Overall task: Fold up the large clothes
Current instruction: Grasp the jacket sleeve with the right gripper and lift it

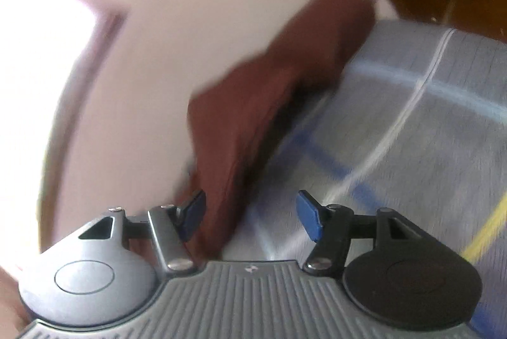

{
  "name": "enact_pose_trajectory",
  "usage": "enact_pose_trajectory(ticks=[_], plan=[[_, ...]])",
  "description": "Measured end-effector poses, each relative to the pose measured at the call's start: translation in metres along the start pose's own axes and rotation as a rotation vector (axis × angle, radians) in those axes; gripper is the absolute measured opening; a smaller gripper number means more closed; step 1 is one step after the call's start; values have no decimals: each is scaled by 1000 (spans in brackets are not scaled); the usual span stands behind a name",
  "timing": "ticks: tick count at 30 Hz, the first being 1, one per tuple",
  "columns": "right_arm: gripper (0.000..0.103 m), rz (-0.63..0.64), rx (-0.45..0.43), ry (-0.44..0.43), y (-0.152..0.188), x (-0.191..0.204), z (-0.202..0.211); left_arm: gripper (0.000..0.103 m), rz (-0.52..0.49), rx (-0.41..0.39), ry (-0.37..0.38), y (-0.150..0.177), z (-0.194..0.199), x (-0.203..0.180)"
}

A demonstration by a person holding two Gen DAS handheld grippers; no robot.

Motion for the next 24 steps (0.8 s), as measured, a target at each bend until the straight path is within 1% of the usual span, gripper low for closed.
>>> enact_pose_trajectory(ticks=[2, 3, 5, 6, 8, 10, 12, 13, 15, 16, 17, 18, 19, 21, 22, 23, 24], plan=[[64, -88, -58, -5, -32, -15, -9, 103, -12, -5, -9, -1, 2, -2], [64, -108, -70, -1, -45, -20, -15, 103, -15, -6, -13, -2, 3, -2], [64, -159, -70, 31, -71, -32, -31, 103, -12, -6, -20, -4, 3, -2], [64, -199, -62, 24, -82, -39, -40, 103, -9, -4, -24, -4, 3, -1], [64, -253, -61, 21, -94, -48, -52, 103, -6, 2, -33, -7, 3, 0], [65, -274, -58, 15, -101, -51, -66, 103, -5, 2, -45, -9, 2, 2], [62, -296, -60, 31, -108, -53, -77, 103, -8, 2, -58, -10, 2, 3], [63, -292, -79, 25, -112, -50, -79, 103, -9, 4, -63, -11, 1, 4], [62, -289, -90, 49, -121, -47, -81, 103, -5, 10, -72, -12, 0, 6], [58, -276, -87, 74, -124, -44, -84, 103, -2, 13, -73, -12, -1, 8], [43, -243, -74, 126, -126, -43, -90, 103, 1, 16, -73, -11, -1, 9], [32, -197, -56, 188, -129, -40, -95, 103, 4, 18, -74, -11, -2, 10], [21, -168, -52, 218, -131, -38, -98, 103, 6, 22, -74, -10, -3, 11], [17, -129, -52, 228, -133, -31, -97, 103, 10, 26, -72, -8, -3, 14], [14, -87, -68, 239, -133, -25, -94, 103, 13, 28, -72, -8, -3, 16], [10, -56, -96, 235, -133, -16, -88, 103, 15, 29, -71, -8, -2, 18], [9, -39, -125, 203, -132, -6, -80, 103, 16, 26, -70, -7, 0, 20]])
Point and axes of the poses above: each gripper's, at about its wrist camera, not at the fingertips, and z roughly against the way its jaws point, x to its left, y to its underside, the point moved 2 cm from there along -z, roughly the way its jaws point, and after that the axes turned 10 degrees about y, right-handed, at the moved point
